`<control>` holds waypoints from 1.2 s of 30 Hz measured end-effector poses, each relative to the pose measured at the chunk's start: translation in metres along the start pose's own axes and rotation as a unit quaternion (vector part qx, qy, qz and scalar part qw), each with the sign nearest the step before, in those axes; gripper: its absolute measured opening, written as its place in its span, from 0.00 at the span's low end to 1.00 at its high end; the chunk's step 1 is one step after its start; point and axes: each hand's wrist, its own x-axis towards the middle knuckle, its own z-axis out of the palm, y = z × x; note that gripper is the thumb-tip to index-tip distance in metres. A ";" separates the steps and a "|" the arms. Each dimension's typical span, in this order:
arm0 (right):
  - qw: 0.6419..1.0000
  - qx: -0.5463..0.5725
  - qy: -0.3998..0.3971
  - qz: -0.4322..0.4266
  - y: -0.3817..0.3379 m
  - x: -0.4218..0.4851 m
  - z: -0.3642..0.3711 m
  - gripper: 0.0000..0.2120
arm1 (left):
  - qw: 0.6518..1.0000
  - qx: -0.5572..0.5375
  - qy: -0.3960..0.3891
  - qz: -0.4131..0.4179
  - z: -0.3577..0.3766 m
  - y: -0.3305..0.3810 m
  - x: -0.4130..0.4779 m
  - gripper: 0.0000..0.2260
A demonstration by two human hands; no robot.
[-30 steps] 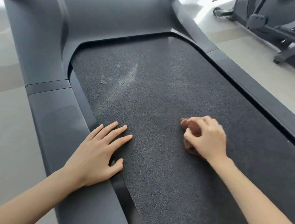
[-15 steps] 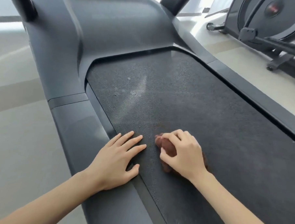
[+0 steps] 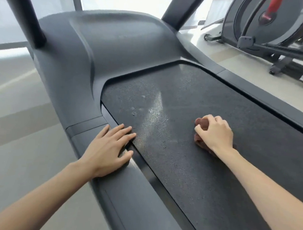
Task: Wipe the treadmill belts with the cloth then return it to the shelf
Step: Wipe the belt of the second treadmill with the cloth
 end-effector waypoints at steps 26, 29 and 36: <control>0.986 0.050 -0.008 -0.162 -0.132 -0.039 0.006 0.13 | 0.999 -0.024 0.018 0.019 0.006 -0.002 0.002 0.35; 0.991 0.026 -0.013 -0.129 -0.148 -0.019 0.018 0.14 | 0.999 -0.021 0.027 0.020 0.009 -0.004 0.002 0.35; 0.987 0.049 -0.008 -0.154 -0.119 -0.082 -0.004 0.15 | 0.999 -0.024 0.020 0.027 0.007 -0.005 0.000 0.30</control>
